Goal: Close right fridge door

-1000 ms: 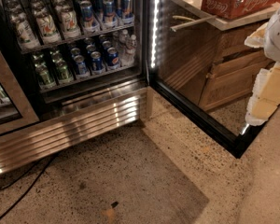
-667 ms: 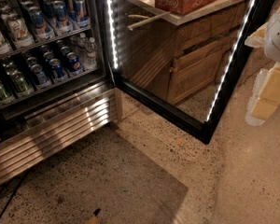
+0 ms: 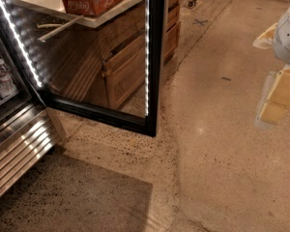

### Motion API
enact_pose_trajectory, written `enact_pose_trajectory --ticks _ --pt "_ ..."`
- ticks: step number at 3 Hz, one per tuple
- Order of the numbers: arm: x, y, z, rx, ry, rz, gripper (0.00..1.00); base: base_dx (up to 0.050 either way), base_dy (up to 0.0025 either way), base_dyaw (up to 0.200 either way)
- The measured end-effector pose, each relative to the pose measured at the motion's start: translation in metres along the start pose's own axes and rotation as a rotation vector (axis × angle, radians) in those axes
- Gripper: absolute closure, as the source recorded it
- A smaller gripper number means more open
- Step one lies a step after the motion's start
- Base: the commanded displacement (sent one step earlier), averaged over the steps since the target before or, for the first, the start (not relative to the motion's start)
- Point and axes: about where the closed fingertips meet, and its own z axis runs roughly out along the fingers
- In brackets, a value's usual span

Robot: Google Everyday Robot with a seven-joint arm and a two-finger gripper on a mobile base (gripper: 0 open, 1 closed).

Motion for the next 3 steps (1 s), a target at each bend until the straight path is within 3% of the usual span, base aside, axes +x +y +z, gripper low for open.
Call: enact_pose_trajectory --ticks 1,2,3 --pt "0.0000 0.0000 0.0000 0.000 0.000 0.000 0.00 0.049 0.00003 -0.001" --pt "0.0000 0.0000 0.0000 0.000 0.000 0.000 0.00 0.044 0.00210 0.096" --pt "0.0000 0.0000 0.0000 0.000 0.000 0.000 0.00 0.046 -0.00185 -0.080"
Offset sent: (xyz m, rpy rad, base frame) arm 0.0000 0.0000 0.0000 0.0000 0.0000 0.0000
